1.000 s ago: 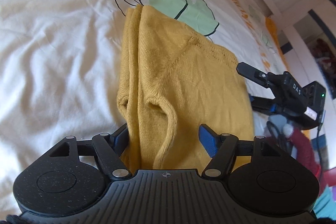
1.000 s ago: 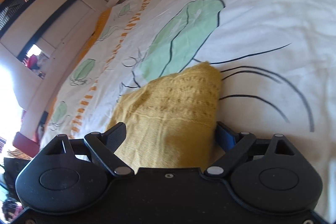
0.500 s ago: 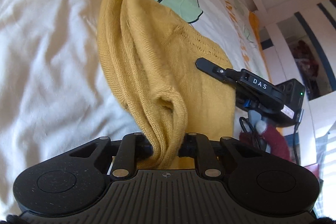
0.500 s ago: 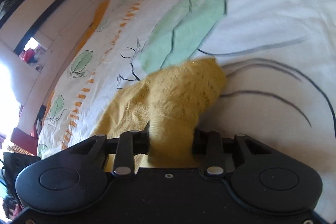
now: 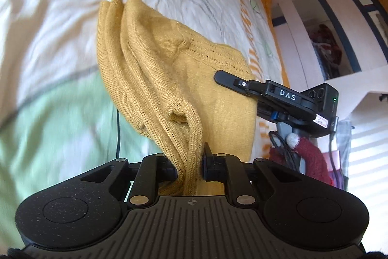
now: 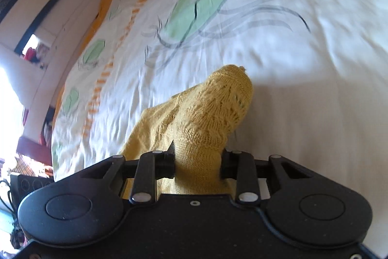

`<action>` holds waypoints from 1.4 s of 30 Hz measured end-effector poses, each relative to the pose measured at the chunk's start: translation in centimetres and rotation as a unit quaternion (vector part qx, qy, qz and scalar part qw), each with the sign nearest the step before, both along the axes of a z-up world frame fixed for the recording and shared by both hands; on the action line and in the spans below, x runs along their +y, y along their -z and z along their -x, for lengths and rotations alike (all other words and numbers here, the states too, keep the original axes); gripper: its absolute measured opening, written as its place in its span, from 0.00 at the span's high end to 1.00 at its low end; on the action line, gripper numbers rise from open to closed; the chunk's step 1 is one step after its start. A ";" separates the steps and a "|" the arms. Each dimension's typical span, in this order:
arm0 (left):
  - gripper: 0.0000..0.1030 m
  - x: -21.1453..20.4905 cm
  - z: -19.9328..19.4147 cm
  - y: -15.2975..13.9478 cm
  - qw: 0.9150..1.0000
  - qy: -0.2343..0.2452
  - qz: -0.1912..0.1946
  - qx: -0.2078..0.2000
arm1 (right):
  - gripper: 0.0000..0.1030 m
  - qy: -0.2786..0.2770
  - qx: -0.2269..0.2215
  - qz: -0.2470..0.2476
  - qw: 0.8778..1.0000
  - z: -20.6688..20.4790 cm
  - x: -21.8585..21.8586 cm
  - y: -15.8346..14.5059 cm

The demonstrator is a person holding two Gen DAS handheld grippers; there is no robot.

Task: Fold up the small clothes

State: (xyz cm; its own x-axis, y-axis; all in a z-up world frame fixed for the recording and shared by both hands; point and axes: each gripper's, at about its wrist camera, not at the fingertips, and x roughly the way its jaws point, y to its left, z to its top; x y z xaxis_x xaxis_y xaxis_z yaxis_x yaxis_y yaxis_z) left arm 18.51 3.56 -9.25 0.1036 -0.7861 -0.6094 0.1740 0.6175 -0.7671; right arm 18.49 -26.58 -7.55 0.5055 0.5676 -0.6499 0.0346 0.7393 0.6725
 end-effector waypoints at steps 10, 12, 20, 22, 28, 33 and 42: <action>0.74 3.0 5.5 0.4 0.987 -0.087 -0.121 -0.062 | 0.41 0.075 -0.059 0.102 0.990 7.6 0.3 -0.3; 0.73 3.2 6.3 -0.2 0.982 -0.099 -0.139 -0.083 | 0.38 0.094 -0.076 0.119 0.986 8.4 0.4 -0.4; 0.73 0.9 10.7 -6.2 0.927 -0.097 -0.219 -0.288 | 0.38 0.143 -0.138 0.145 0.969 12.4 1.8 -1.6; 0.70 0.3 10.6 -7.0 0.916 -0.094 -0.225 -0.318 | 0.38 0.150 -0.146 0.159 0.965 13.1 2.0 -1.7; 0.69 -2.3 7.8 -6.6 0.913 -0.090 -0.227 -0.328 | 0.38 0.178 -0.150 0.165 0.959 13.0 1.8 -2.2; 0.69 -2.1 5.9 -3.5 0.922 -0.111 -0.245 -0.277 | 0.35 0.186 -0.152 0.174 0.955 11.6 1.8 -2.6; 0.55 -0.3 5.3 -0.9 0.933 -0.126 -0.246 -0.232 | 0.26 0.168 -0.109 0.223 0.954 10.0 2.3 -0.4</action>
State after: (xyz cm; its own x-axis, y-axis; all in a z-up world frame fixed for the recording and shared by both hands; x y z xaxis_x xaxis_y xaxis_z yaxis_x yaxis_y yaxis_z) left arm 13.18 3.28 -8.35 0.5893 -0.3382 -0.7337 0.2185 0.9410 -0.2583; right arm 8.51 -24.24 -7.20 0.7615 0.0410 -0.6468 0.2151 0.9254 0.3119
